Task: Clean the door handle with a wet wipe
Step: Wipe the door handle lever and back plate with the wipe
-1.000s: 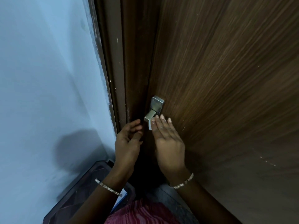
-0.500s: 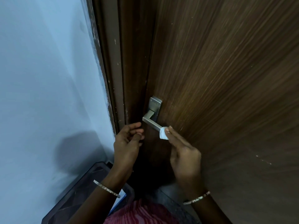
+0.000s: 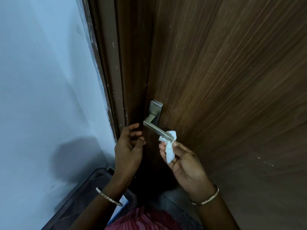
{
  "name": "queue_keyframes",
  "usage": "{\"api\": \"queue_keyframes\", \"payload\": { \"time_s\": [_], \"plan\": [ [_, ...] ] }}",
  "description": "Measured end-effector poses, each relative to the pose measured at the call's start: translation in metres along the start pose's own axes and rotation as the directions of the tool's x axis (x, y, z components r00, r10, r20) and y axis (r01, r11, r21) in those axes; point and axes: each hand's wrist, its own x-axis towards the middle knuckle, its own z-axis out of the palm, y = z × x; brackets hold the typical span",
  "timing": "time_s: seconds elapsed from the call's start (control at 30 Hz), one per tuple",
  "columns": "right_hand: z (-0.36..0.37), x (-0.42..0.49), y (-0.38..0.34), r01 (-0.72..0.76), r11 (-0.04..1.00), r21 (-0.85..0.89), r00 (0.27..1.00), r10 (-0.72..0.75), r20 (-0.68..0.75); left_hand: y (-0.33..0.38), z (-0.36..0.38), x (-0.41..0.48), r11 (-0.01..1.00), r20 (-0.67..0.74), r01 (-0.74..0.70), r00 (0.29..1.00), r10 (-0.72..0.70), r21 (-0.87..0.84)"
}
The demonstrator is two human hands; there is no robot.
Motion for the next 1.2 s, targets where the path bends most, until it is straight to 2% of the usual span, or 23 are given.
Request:
{"api": "queue_keyframes", "payload": {
  "time_s": [0.1,0.23,0.43,0.53,0.6,0.77,0.9,1.0,1.1,1.2],
  "plan": [
    [-0.002,0.007,-0.002,-0.155,0.965,0.212,0.985,0.134,0.110,0.000,-0.002,0.000,0.991,-0.028,-0.075,0.997,0.078,0.111],
    [0.012,0.020,0.009,-0.289,0.914,0.284,0.948,0.233,0.215,0.005,-0.003,-0.001,0.947,0.003,-0.211,0.976,0.216,0.243],
    [0.053,0.048,0.024,-0.328,0.918,0.224,0.935,0.281,0.216,0.008,-0.003,0.001,0.903,0.030,-0.319,0.945,0.325,0.288],
    [0.054,0.058,0.025,-0.365,0.877,0.312,0.928,0.314,0.201,0.007,-0.005,0.003,0.878,0.063,-0.361,0.931,0.360,0.316],
    [0.048,0.059,0.018,-0.334,0.880,0.337,0.942,0.299,0.153,0.006,-0.005,0.005,0.861,0.090,-0.368,0.929,0.360,0.351],
    [0.031,0.054,-0.003,-0.284,0.948,0.144,0.959,0.282,0.039,0.004,-0.004,0.009,0.811,0.159,-0.398,0.917,0.366,0.429],
    [0.036,0.054,-0.016,-0.303,0.953,0.025,0.953,0.303,-0.019,0.005,-0.004,0.011,0.802,0.142,-0.398,0.916,0.376,0.446],
    [0.046,0.050,-0.022,-0.271,0.959,-0.089,0.960,0.262,-0.095,0.005,-0.006,0.015,0.818,0.137,-0.365,0.930,0.341,0.444],
    [0.053,0.046,-0.023,-0.150,0.971,-0.185,0.976,0.115,-0.186,0.007,-0.007,0.018,0.824,0.136,-0.358,0.933,0.333,0.438],
    [0.061,0.040,-0.020,0.083,0.946,-0.314,0.982,-0.131,-0.135,0.009,-0.008,0.018,0.825,0.130,-0.373,0.927,0.353,0.425]
  ]
}}
